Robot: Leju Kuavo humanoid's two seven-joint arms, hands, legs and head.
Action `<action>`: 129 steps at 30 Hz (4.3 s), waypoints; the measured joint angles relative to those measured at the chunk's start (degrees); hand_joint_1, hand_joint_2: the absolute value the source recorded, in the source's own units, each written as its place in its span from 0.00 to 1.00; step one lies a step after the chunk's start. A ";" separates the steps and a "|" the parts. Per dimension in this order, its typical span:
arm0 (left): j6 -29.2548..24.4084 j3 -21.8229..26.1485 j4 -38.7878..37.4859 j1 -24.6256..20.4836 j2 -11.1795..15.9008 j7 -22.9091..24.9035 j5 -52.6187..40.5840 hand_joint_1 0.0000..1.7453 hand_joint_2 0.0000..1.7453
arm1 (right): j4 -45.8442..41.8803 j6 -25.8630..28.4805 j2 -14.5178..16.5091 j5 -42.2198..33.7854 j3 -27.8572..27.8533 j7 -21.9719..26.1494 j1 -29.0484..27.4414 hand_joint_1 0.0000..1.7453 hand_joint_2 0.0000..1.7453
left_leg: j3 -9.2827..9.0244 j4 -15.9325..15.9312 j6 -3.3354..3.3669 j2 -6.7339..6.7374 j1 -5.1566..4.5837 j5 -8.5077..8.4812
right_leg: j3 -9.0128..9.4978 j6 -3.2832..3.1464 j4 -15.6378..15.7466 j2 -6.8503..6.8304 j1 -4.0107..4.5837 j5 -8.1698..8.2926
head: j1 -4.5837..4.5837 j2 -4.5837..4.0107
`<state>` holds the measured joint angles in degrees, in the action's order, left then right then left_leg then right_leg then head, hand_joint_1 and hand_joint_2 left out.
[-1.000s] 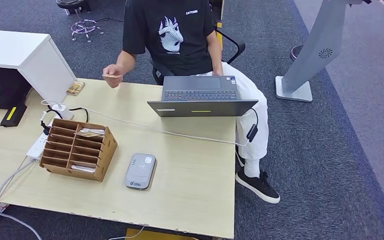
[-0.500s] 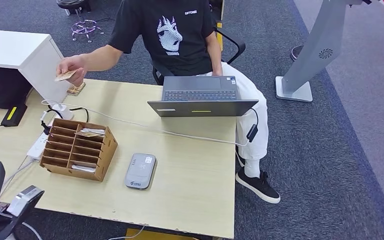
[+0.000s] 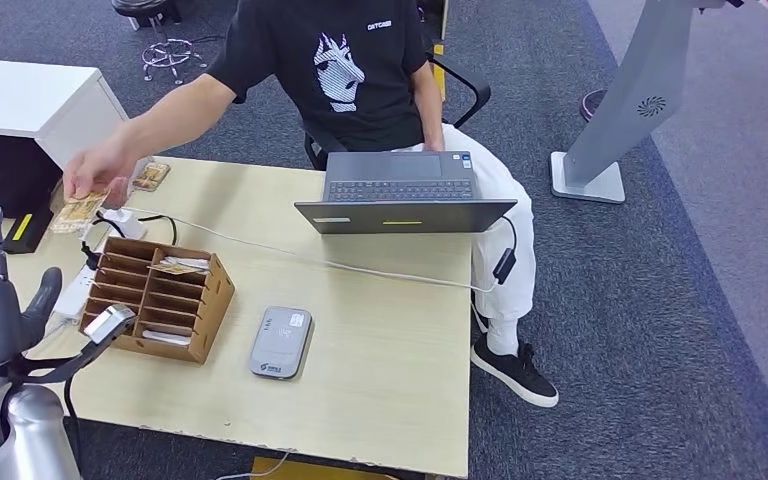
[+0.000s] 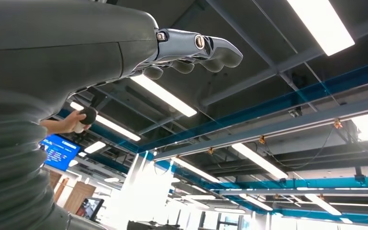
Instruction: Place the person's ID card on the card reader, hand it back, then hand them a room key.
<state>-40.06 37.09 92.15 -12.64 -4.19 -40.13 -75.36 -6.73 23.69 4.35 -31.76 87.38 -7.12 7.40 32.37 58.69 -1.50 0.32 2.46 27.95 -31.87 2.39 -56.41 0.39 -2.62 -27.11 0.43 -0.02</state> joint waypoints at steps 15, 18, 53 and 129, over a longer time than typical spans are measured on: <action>0.00 -5.66 -3.79 -2.55 2.83 8.88 -6.97 0.00 1.00 | 0.00 -0.41 -0.03 0.49 0.00 -0.11 0.50 0.00 1.00 | 0.01 0.01 0.00 -0.01 0.00 -0.01 | -0.06 -0.03 0.00 0.00 0.00 0.03 | -0.01 0.00; -0.01 -9.23 -3.83 -2.46 3.46 11.85 -6.27 0.00 1.00 | 0.00 -0.40 -0.03 0.31 0.00 -0.10 0.53 0.00 1.00 | 0.03 0.01 0.00 -0.01 0.00 -0.01 | -0.04 -0.03 0.00 0.00 0.00 0.03 | 0.01 0.00; -0.02 -13.70 -3.81 -1.74 3.60 10.55 -1.75 1.00 1.00 | 0.00 0.11 -0.02 -0.65 0.00 0.00 0.45 0.00 1.00 | 0.11 0.01 0.00 0.03 0.00 0.00 | -0.16 -0.03 0.00 0.06 0.00 0.03 | -0.02 0.00; 5.74 -41.60 -34.77 5.54 6.72 18.77 32.43 1.00 1.00 | -0.33 2.90 0.70 -3.75 -0.02 -0.56 -0.49 0.00 1.00 | 0.13 0.02 0.00 0.00 -0.01 0.00 | -0.14 -0.03 0.00 0.03 0.00 0.03 | -0.01 0.00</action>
<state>-34.32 -4.51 57.38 -7.09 2.53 -21.36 -42.93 -7.06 26.59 5.05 -35.51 87.36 -7.68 6.91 32.50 58.70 -1.50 0.33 2.45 27.95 -32.01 2.36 -56.41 0.42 -2.62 -27.08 0.42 -0.02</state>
